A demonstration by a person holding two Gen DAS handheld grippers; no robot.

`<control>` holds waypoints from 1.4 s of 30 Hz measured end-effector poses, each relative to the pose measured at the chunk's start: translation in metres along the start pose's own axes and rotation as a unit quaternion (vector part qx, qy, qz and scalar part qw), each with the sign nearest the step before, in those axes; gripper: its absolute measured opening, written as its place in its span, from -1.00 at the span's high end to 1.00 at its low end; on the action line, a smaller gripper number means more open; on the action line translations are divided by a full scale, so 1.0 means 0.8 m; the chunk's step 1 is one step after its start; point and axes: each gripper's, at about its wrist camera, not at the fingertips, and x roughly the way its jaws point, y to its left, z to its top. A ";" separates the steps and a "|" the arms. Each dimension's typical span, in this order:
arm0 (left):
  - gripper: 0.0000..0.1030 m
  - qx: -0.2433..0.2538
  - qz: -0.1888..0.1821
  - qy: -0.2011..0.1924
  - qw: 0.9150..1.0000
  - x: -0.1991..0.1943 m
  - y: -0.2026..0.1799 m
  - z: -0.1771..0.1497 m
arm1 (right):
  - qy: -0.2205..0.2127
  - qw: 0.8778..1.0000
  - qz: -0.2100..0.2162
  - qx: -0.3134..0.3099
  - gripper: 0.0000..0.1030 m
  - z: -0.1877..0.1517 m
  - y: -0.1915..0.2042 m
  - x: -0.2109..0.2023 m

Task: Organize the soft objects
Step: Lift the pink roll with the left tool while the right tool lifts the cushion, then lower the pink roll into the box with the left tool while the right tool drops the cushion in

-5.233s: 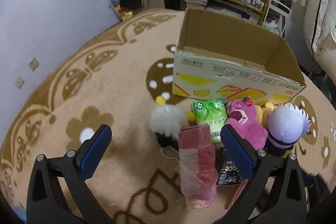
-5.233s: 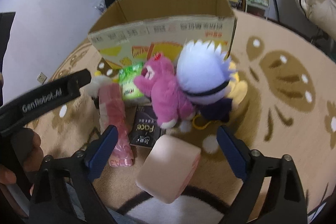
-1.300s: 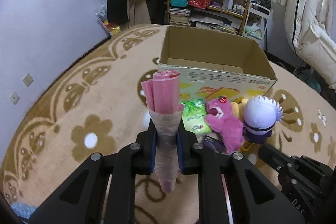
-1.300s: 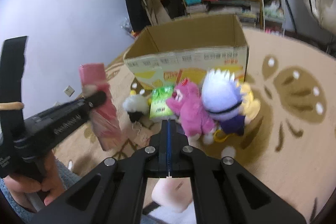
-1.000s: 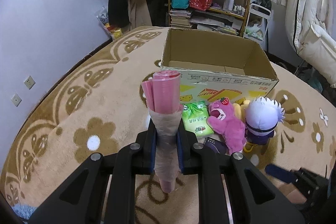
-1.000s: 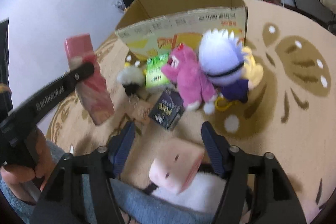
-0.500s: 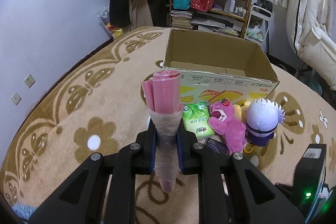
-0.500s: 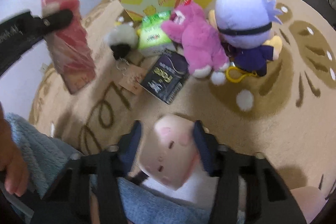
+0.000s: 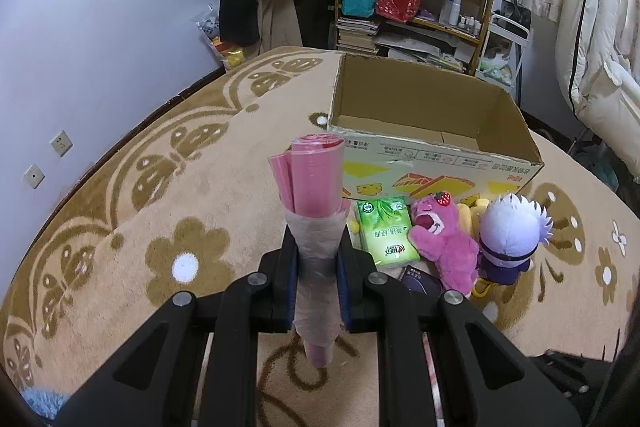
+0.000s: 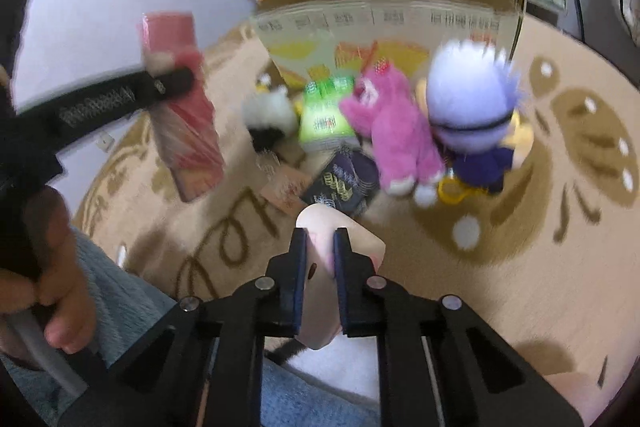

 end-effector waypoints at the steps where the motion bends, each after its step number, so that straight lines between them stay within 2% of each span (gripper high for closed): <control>1: 0.70 -0.001 -0.001 -0.001 1.000 0.000 0.000 0.001 | -0.014 1.000 -0.002 -0.001 0.72 0.004 -0.001 -0.009; 12: 0.70 0.019 0.016 -0.022 0.999 -0.003 -0.006 0.017 | -0.111 0.993 -0.028 -0.020 0.72 0.040 -0.005 -0.070; 16: 0.70 0.040 0.034 -0.047 0.998 -0.014 -0.011 0.032 | -0.134 0.990 -0.028 -0.023 0.72 0.059 -0.006 -0.085; 20: 0.70 0.048 0.035 -0.076 0.995 -0.028 -0.013 0.052 | -0.157 0.987 -0.029 -0.025 0.72 0.076 -0.010 -0.096; 26: 0.70 0.045 0.037 -0.099 0.993 -0.034 -0.011 0.087 | -0.195 0.980 -0.027 -0.015 0.72 0.122 -0.024 -0.113; 32: 0.70 0.044 0.039 -0.105 0.993 -0.018 -0.012 0.116 | -0.234 0.972 -0.033 -0.008 0.72 0.173 -0.037 -0.123; 37: 0.70 0.055 0.040 -0.118 0.991 -0.004 -0.025 0.140 | -0.249 0.967 -0.042 -0.013 0.72 0.203 -0.041 -0.121; 42: 0.70 0.052 0.030 -0.124 0.990 0.014 -0.038 0.166 | -0.240 0.970 -0.047 0.001 0.71 0.217 -0.054 -0.102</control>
